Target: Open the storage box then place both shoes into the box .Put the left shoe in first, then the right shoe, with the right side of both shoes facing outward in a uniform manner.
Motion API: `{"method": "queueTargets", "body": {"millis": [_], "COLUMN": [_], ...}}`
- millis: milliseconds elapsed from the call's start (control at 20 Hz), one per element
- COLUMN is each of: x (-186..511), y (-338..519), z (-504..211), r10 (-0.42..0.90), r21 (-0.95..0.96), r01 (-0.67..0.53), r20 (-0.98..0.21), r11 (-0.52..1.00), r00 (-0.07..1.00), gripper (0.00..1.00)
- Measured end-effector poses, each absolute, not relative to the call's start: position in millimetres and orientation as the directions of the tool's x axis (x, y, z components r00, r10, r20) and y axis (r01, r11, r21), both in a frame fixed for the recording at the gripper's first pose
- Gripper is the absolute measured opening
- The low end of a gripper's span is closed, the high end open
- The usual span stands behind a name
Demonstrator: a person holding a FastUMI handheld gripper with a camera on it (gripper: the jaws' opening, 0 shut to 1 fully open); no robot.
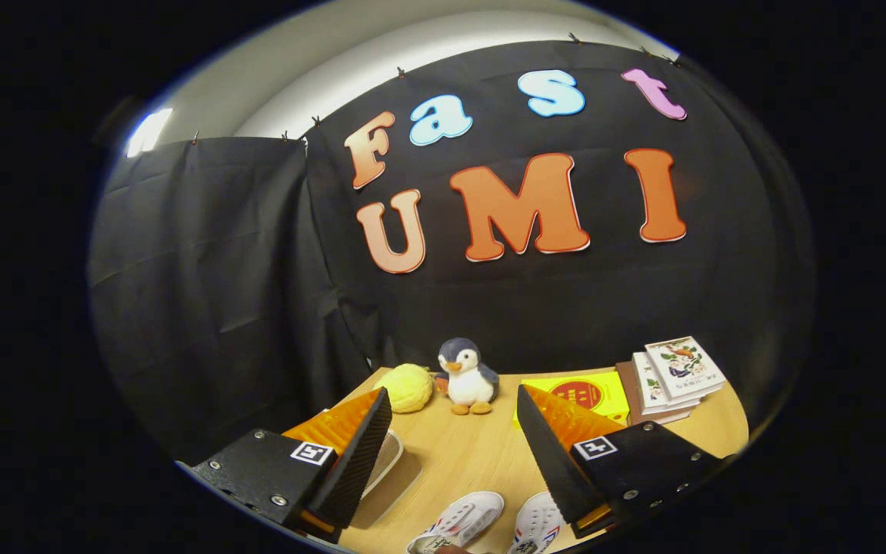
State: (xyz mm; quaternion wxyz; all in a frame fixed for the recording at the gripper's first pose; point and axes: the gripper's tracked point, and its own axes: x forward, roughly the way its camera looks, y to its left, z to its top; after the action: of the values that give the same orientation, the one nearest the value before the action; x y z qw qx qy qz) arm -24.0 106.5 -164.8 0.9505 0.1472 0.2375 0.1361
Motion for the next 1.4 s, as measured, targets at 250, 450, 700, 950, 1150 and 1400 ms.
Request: {"method": "queueTargets", "body": {"millis": [250, 450, 700, 950, 1150, 1400], "x": [-36, -51, -75, -92, -102, -113], "y": [149, 185, 220, 257, 281, 302], "z": [-205, -235, -272, -304, -322, -343], "r10": [0.448, 0.556, 0.652, 0.723, 0.763, 0.804], "r21": [0.456, 0.576, 0.68, 0.746, 0.776, 0.825], "r01": [-0.22, -0.217, -0.18, -0.14, -0.131, -0.059], "r20": [-0.484, -0.514, -0.54, -0.552, -0.55, -0.529], "r11": [0.862, 0.788, 0.71, 0.651, 0.617, 0.562], "r00": [0.752, 0.654, 0.532, 0.416, 0.34, 0.271], "gripper": [0.98, 0.97, 0.97, 0.97, 0.97, 0.97]}}
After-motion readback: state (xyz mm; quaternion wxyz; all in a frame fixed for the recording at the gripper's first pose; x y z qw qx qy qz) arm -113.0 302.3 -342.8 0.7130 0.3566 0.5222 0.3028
